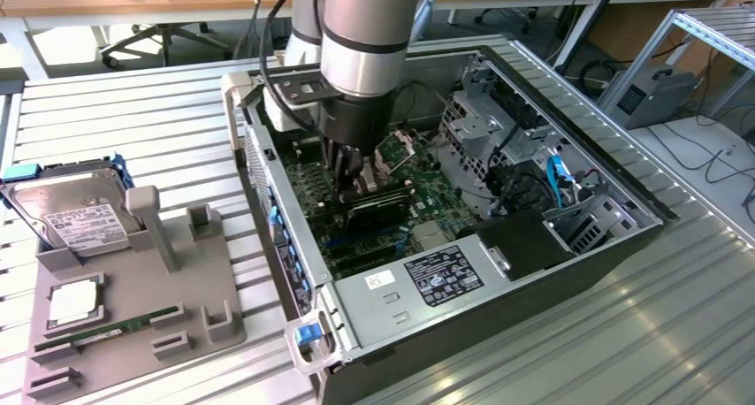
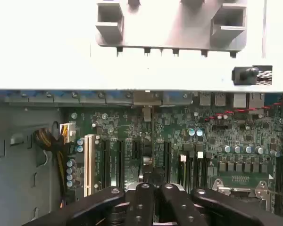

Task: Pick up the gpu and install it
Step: 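Press down on the gpu until it lock into place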

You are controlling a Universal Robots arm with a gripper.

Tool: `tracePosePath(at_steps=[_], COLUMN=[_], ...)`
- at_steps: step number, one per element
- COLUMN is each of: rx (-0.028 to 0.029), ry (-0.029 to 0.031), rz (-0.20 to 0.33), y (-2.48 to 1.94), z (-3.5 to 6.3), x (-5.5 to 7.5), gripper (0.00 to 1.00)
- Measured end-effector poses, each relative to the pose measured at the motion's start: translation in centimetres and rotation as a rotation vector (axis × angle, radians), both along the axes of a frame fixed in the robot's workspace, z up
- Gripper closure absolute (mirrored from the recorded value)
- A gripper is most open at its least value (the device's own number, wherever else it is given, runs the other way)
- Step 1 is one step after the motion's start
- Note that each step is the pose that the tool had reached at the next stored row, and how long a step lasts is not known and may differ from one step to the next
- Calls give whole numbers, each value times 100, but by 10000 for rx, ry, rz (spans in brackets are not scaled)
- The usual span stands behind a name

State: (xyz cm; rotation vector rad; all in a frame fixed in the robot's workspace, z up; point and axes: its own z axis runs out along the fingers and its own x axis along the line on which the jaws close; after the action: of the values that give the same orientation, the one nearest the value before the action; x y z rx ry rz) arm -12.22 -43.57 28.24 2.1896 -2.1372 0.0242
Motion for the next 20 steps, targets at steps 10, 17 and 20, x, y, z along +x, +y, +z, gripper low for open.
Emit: tracePosePath(at_steps=[10,17,20], rx=[34,73,73], ry=[0,113,262], rz=[2,3,0], y=[-3,-7,-9], z=[9,17,15], x=[-166,96,331], gripper=[89,89,89])
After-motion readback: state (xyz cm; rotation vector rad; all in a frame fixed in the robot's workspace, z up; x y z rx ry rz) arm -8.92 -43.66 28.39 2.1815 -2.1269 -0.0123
